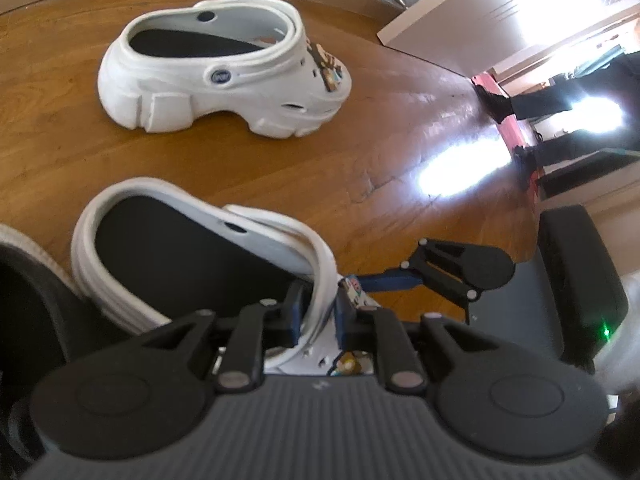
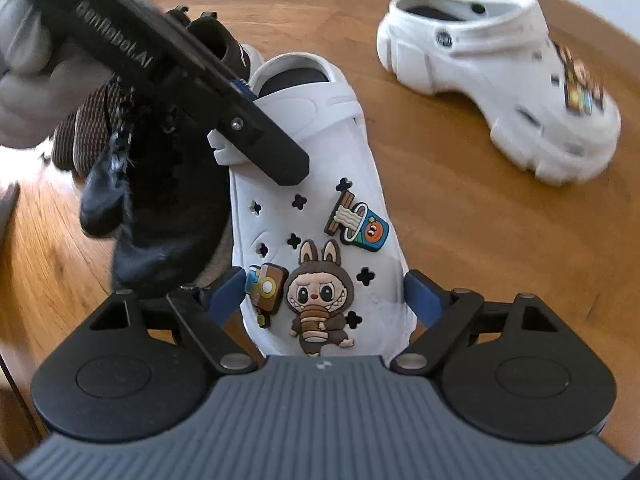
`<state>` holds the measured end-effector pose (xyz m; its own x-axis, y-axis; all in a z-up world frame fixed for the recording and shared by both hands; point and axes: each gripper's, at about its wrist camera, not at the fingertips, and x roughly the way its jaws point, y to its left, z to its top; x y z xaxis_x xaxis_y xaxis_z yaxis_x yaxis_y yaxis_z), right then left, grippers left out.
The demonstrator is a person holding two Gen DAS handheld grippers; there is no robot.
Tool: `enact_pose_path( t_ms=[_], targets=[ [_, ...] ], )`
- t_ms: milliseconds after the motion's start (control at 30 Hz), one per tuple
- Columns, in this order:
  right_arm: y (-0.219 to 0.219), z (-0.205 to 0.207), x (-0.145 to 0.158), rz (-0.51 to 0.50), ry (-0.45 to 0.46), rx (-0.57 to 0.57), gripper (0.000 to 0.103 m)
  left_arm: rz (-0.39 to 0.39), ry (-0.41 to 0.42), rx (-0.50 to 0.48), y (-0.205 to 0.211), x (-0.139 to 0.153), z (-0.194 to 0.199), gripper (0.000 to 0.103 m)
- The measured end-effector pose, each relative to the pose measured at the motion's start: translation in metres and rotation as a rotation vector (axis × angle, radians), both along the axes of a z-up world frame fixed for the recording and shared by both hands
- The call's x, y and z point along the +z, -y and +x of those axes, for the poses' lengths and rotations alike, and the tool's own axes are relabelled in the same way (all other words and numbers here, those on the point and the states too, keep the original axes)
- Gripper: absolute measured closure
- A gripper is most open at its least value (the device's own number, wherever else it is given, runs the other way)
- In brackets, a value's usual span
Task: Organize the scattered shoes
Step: 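Set both white clogs down beside the black sneakers and open both tools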
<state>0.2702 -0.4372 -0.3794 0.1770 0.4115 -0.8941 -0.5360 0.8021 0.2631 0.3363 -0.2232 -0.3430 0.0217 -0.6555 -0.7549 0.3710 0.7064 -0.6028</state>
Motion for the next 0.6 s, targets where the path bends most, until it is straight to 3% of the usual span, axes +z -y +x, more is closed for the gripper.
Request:
enact_pose_path(
  t_ms=[167,367,467,500,600],
  targets=[
    [-0.009,-0.004,0.003,-0.043,-0.037,-0.124,0.016,0.010,-0.006,0.025,-0.002,0.003,0.000,0.081],
    [-0.014,-0.007,0.005,-0.066,-0.095,-0.218,0.016,0.040,0.014,0.053,-0.008,0.013,-0.001,0.057],
    [-0.017,-0.006,0.004,-0.079,-0.141,-0.285,0.016,0.070,0.015,0.061,-0.011,0.019,-0.001,0.036],
    [-0.018,-0.005,0.002,-0.082,-0.154,-0.303,0.016,0.082,0.007,0.057,-0.012,0.022,-0.001,0.025],
    [-0.022,0.000,-0.002,-0.083,-0.180,-0.329,0.012,0.093,0.009,0.032,-0.015,0.030,-0.002,0.021]
  ],
)
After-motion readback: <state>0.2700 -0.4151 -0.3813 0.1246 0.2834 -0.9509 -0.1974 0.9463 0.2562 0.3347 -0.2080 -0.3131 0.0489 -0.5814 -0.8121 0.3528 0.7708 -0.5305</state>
